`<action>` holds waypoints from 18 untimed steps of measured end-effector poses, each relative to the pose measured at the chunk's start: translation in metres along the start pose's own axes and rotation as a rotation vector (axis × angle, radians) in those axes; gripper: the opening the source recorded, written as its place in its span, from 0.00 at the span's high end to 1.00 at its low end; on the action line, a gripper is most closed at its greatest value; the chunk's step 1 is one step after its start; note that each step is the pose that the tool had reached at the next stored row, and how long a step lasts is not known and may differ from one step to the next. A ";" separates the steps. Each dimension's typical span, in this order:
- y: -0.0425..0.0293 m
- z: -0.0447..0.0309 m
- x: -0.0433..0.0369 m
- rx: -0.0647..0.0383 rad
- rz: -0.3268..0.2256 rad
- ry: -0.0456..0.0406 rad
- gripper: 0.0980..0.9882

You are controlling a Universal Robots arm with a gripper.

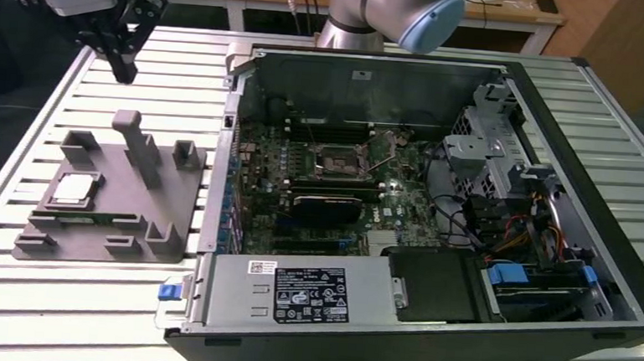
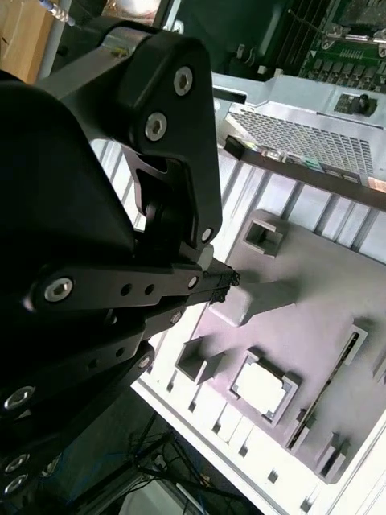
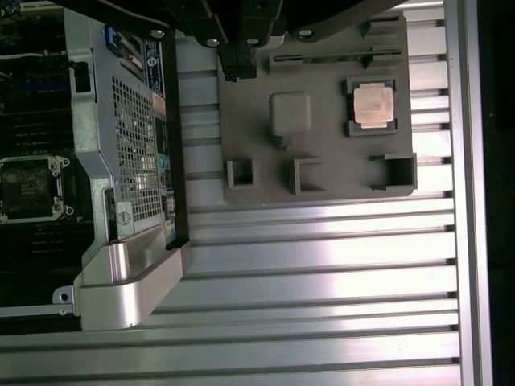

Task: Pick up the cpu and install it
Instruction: 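Reach for the cpu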

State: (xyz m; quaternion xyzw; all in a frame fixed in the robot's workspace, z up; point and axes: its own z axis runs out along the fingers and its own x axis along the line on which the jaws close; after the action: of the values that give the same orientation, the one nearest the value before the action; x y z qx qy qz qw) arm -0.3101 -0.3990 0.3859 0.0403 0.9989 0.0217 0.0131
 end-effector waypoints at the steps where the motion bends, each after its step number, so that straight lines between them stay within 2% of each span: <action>1: -0.0002 0.0008 0.0018 0.000 0.000 0.0000 0.99; 18: -0.0031 0.0150 0.0308 0.000 0.001 0.0000 0.99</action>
State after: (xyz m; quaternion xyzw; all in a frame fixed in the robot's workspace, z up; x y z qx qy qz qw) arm -0.3406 -0.3989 0.3700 0.0406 0.9989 0.0216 0.0131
